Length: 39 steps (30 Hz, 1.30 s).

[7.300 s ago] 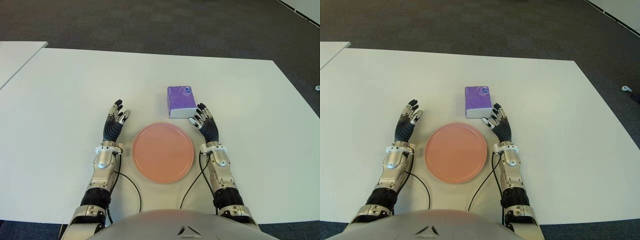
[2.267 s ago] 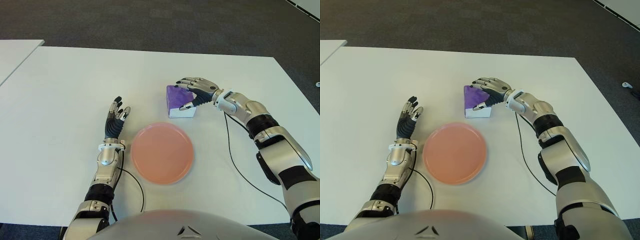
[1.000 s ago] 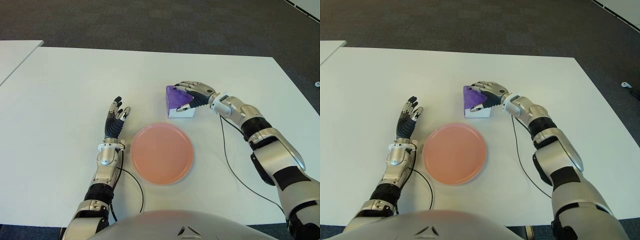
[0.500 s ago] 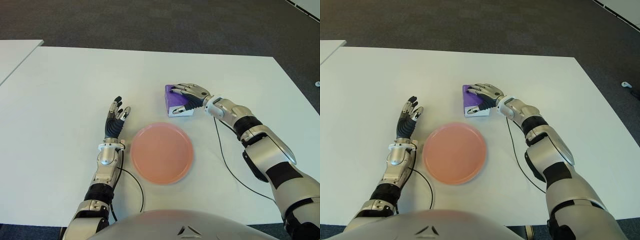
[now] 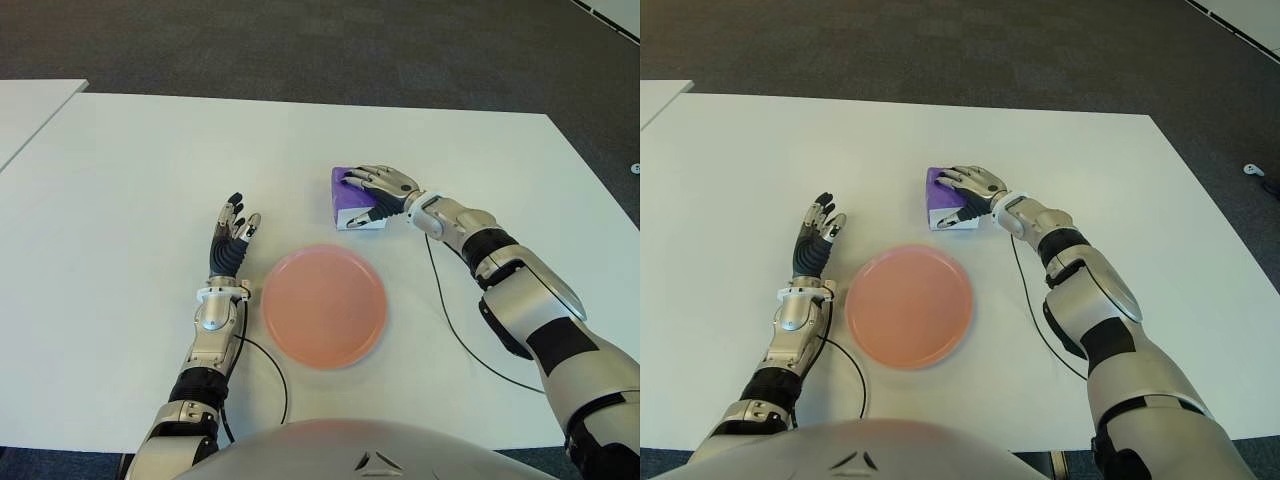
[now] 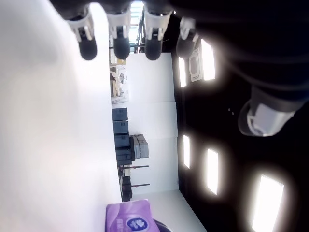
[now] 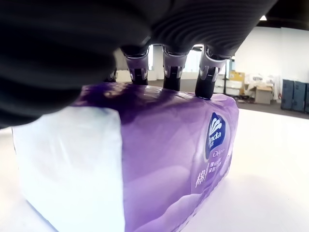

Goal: Put the tissue paper into the plate.

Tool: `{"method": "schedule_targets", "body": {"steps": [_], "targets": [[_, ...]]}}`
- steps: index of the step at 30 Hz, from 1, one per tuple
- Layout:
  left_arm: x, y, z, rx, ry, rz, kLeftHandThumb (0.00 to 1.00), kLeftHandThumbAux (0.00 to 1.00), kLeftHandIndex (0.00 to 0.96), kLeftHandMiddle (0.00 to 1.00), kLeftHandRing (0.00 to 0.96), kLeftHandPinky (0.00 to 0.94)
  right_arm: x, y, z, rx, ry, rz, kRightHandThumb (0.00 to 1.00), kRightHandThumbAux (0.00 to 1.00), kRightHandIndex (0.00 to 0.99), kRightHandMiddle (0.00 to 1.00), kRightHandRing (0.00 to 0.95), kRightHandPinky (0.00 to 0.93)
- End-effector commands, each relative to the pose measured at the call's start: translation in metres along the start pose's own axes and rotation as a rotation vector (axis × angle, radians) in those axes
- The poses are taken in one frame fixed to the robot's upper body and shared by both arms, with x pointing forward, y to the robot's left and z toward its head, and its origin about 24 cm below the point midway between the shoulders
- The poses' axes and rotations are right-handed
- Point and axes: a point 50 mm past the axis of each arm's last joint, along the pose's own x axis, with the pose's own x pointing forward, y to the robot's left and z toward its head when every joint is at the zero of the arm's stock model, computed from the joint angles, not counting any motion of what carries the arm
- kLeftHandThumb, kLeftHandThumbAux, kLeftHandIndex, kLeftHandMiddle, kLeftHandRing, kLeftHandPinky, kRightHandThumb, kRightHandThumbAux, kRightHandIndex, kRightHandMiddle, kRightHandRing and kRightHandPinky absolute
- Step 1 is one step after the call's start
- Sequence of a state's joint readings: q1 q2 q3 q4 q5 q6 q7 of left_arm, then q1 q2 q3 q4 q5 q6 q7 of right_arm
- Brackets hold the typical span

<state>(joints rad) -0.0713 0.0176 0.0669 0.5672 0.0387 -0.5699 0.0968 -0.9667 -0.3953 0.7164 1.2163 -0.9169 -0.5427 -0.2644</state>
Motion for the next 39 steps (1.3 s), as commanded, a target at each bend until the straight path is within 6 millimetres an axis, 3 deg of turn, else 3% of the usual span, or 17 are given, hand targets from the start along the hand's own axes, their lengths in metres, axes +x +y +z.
{"method": "schedule_targets", "body": {"steps": [1,28,32,39], "targets": [[-0.019,0.001,-0.022,0.014,0.124,0.013,0.0,0.449,0.0,0.0,0.0,0.0,-0.002,0.01,-0.001,-0.008,0.016,0.059,0.293,0.286,0.0,0.0,0.0,0.0],[-0.024,0.001,-0.022,0.023,0.143,0.038,0.0,0.444,0.0,0.0,0.0,0.0,-0.008,0.026,-0.002,0.021,0.047,0.093,0.303,0.309,0.0,0.0,0.0,0.0],[-0.024,0.002,-0.022,0.026,0.151,0.043,0.0,0.44,0.0,0.0,0.0,0.0,-0.008,0.038,0.005,0.002,0.046,0.103,0.331,0.316,0.0,0.0,0.0,0.0],[-0.025,0.003,-0.022,0.028,0.156,0.049,0.0,0.442,0.0,0.0,0.0,0.0,-0.015,0.086,0.032,-0.065,0.051,0.147,0.418,0.314,0.0,0.003,0.0,0.0]]}}
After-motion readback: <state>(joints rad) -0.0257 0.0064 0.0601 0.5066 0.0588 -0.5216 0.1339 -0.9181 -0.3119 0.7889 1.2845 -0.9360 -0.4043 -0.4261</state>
